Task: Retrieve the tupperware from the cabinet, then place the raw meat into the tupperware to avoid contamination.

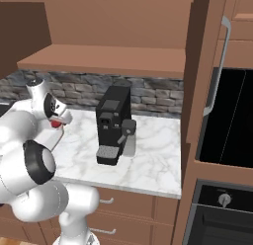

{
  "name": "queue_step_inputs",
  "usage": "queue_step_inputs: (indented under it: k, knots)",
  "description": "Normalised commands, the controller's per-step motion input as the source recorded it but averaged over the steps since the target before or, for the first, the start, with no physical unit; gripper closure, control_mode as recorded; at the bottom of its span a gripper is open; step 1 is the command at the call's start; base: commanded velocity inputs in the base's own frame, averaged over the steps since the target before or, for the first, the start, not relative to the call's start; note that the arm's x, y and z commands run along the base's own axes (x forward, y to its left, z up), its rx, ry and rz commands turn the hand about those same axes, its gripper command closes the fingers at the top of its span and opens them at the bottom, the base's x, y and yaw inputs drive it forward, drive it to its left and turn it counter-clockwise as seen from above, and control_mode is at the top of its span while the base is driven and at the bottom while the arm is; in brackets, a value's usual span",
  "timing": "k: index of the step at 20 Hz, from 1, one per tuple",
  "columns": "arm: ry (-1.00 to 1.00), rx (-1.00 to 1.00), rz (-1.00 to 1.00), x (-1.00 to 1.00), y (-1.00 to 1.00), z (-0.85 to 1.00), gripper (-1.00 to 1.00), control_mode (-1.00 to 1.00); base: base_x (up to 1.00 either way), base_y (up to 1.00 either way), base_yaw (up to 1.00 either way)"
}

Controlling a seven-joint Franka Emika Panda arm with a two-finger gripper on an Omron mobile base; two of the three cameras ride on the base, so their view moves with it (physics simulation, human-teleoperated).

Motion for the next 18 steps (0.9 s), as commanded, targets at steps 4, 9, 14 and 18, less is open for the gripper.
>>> queue_step_inputs:
  k: [4,9,14,18]
  knots:
    - [0.00,0.00,0.00,0.00,0.54,0.06,1.00,-1.00,0.00,0.00,0.00]
    - [0.00,0.00,0.00,-0.05,0.35,0.13,1.00,-1.00,0.00,0.00,0.00]
    - [-0.01,0.00,0.00,-0.19,0.17,0.11,1.00,-1.00,0.00,0.00,0.00]
    - [-0.02,0.00,0.00,-0.36,0.28,0.00,1.00,-1.00,0.00,0.00,0.00]
